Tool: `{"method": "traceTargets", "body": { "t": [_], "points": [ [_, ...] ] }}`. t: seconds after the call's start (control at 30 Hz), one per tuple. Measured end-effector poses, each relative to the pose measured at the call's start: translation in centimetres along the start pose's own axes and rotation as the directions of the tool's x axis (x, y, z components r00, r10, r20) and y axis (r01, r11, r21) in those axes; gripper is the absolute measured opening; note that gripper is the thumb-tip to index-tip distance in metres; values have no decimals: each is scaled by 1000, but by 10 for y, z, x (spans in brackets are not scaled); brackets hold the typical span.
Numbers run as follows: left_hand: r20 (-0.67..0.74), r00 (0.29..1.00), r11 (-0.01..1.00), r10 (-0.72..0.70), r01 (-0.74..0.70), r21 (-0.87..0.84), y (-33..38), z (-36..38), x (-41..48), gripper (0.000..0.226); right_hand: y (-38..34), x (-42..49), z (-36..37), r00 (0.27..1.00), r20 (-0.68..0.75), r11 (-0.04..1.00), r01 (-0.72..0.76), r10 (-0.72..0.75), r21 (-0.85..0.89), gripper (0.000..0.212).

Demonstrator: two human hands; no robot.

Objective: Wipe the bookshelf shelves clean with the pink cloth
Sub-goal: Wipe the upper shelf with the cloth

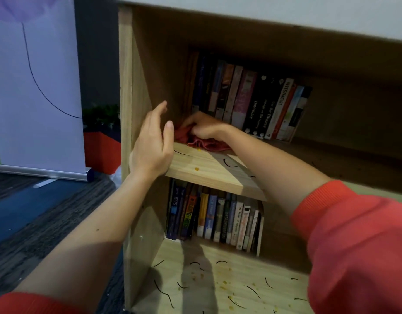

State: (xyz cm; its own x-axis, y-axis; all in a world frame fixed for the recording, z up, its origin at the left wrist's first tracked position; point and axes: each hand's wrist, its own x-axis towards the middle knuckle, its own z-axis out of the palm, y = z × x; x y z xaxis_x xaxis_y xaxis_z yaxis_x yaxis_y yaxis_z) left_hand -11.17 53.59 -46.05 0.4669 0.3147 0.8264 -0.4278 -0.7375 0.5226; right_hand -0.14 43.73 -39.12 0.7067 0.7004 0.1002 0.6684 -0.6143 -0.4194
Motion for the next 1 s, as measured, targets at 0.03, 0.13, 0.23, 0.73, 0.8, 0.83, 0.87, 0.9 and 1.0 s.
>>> {"method": "traceTargets", "body": {
  "t": [0.03,0.13,0.23,0.73,0.8,0.83,0.87,0.9,1.0],
  "points": [
    [-2,1000,1000,4,-4,-6,-1,0,0,52,-3,-6,0,999,22,999,26,-26,-29,31],
    [-3,1000,998,13,-13,-59,-2,-1,0,61,-9,-33,-1,991,48,991,127,-126,-30,33],
    [-33,999,985,20,-25,-170,1,-4,-1,63,-13,-60,-1,975,52,975,218,-215,-51,35],
    [51,995,997,-83,83,5,11,3,-62,45,-4,-195,50,905,-279,867,161,-320,-471,29],
    [64,995,996,-70,66,56,11,5,-67,50,1,-203,70,873,-304,837,186,-381,-515,28],
    [83,995,994,-61,53,91,10,5,-68,54,6,-205,78,835,-355,833,200,-420,-516,29],
    [100,994,991,-51,37,130,8,4,-68,58,13,-206,84,788,-431,846,202,-440,-494,32],
    [112,993,985,-40,20,171,7,4,-68,61,19,-206,88,741,-507,862,192,-441,-469,34],
    [139,989,971,-39,5,241,5,3,-67,59,20,-202,92,701,-542,846,168,-463,-506,39]
  ]
}}
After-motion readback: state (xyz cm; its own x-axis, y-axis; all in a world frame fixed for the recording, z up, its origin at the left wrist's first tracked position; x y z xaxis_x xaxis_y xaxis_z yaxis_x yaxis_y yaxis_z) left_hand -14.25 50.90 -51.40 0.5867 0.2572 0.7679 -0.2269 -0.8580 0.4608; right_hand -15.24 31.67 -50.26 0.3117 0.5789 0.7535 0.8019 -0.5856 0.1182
